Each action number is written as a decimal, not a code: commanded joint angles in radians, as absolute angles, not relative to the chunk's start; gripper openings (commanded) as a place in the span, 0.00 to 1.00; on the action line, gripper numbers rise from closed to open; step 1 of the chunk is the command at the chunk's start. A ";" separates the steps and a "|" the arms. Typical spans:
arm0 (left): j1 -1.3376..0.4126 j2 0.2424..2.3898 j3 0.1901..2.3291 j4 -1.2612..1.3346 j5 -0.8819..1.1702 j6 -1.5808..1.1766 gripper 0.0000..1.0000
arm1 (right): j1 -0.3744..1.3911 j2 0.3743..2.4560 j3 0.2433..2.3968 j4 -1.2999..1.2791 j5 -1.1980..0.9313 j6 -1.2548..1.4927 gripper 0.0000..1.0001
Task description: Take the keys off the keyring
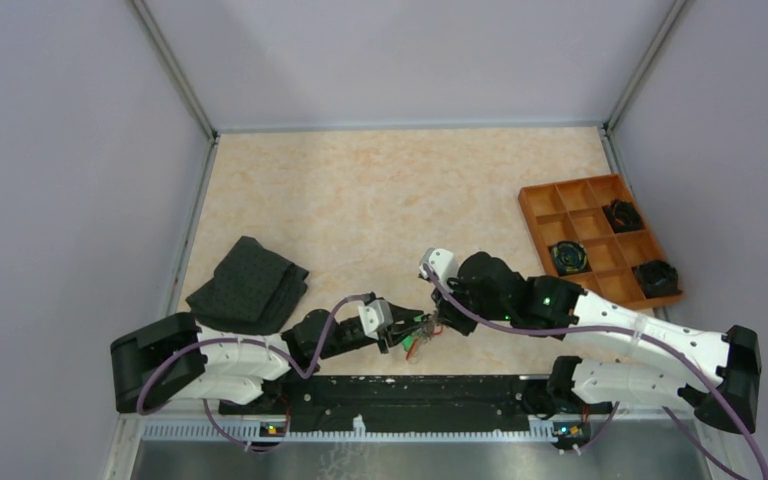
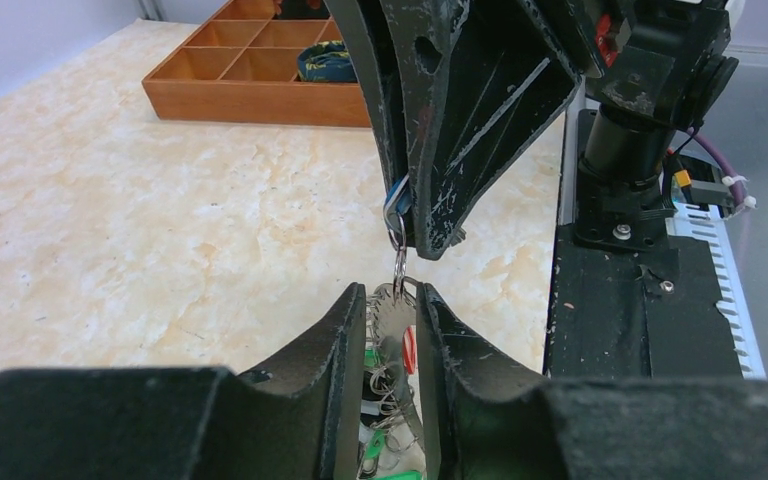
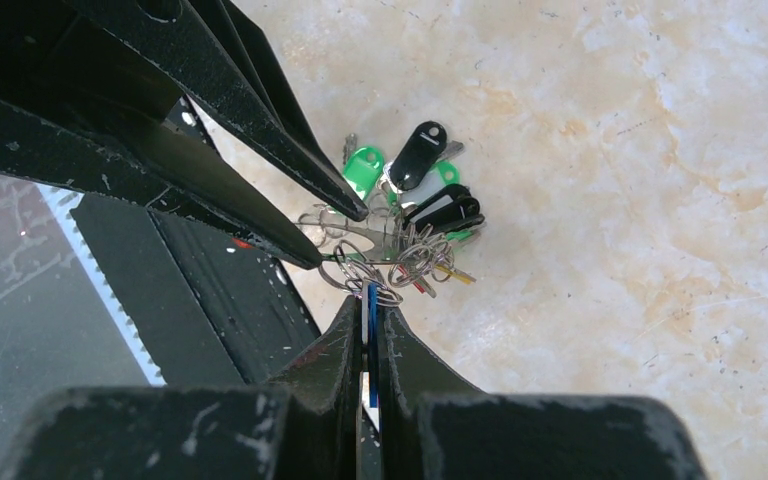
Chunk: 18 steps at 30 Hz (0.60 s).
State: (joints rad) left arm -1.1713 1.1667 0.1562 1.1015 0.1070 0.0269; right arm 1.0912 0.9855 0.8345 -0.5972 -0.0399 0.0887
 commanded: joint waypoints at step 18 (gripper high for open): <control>-1.175 1.243 0.214 1.174 0.159 0.022 0.15 | 1.125 0.999 0.875 -0.533 -0.048 0.097 0.00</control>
